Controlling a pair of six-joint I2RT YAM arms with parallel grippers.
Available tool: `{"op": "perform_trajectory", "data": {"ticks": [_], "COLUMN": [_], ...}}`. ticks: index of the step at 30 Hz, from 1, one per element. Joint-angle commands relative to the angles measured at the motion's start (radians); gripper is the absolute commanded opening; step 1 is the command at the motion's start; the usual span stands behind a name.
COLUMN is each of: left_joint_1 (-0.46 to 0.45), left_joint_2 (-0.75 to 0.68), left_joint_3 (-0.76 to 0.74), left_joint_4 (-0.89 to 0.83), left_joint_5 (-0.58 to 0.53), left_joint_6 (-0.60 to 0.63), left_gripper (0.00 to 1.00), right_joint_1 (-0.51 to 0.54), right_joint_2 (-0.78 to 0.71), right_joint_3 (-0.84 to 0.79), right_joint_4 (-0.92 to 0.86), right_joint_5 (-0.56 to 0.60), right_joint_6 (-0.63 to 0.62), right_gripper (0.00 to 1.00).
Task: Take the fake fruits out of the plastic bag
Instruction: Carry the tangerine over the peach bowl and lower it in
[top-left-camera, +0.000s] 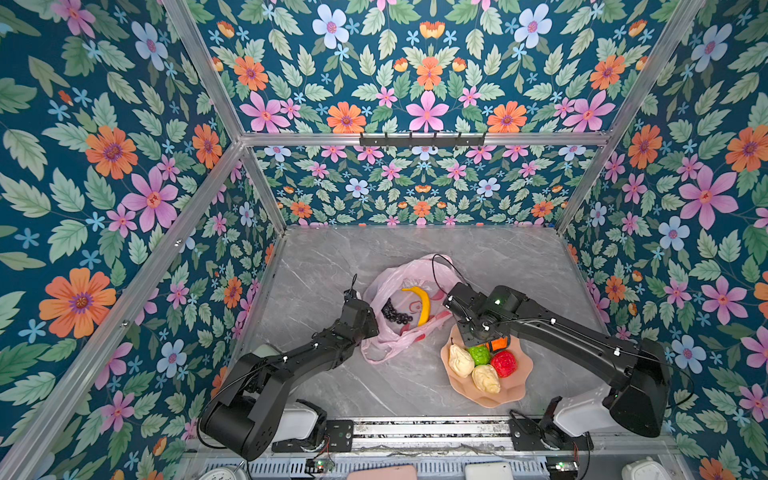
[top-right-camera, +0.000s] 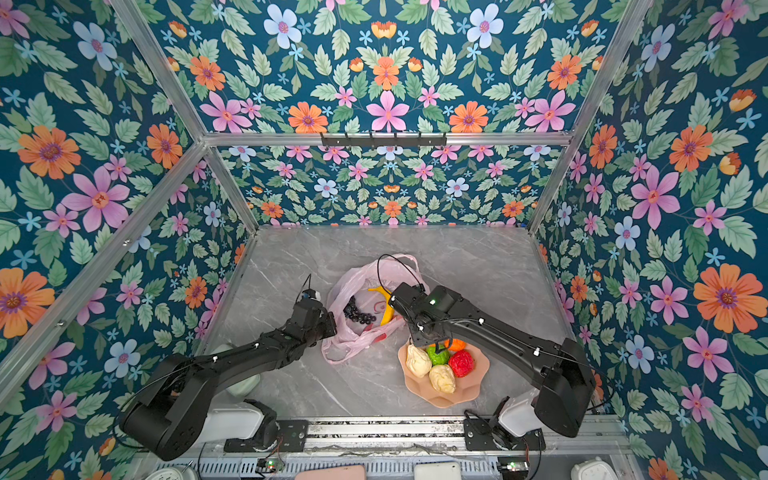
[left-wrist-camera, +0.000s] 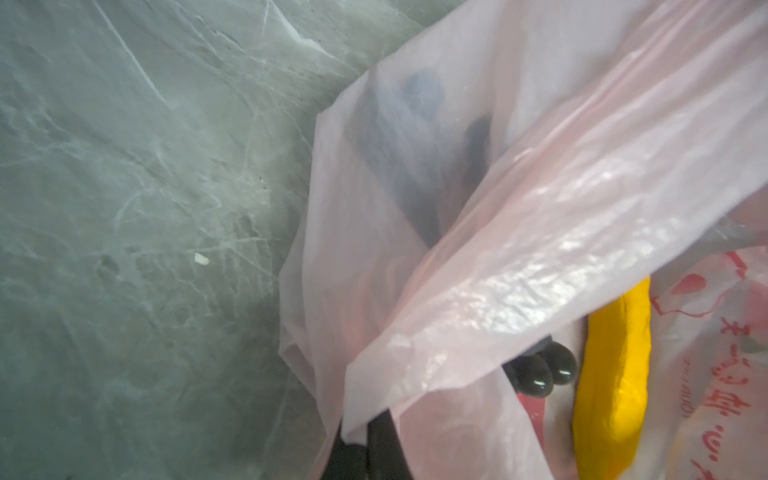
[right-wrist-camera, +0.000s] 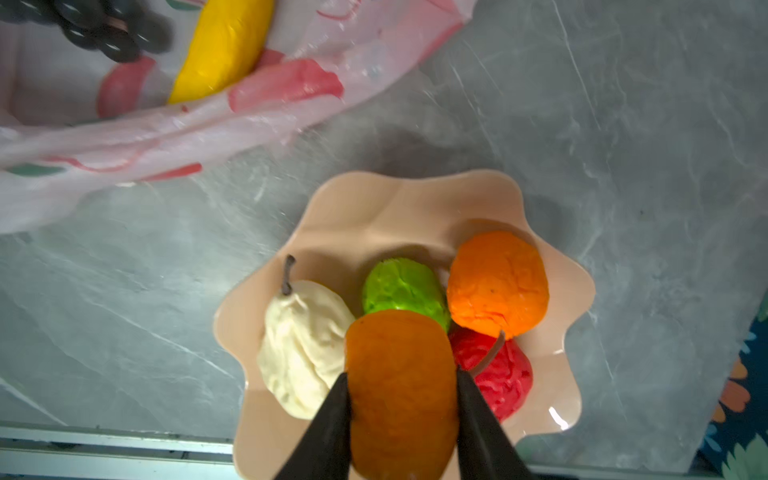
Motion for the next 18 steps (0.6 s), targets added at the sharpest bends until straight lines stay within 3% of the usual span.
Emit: {"op": "perform_trajectory", "data": {"ticks": [1,8,18], "left_joint_1": [-0.001,-0.001,-0.001], "left_joint_2": [-0.006,-0.005,-0.006], "left_joint_3": [0.006,0.013,0.018], "left_joint_4": [-0.001,-0.009,-0.021], "left_joint_5": [0.000,0.000,0.000], "left_joint_6": [0.013,0.013,0.013], "left_gripper": [0.00,0.00,0.00], "right_joint_1": [0.000,0.001,0.001], "right_joint_2": [-0.032,-0.069,0.002], "right_joint_3": [-0.042,-0.115,-0.106], "right_joint_4": [-0.078,-0.078,-0.058], "right_joint_5": [0.018,0.020,0.039], "right_joint_6": [0.064,0.084,0.057], "right_gripper": [0.37,0.37,0.37]}}
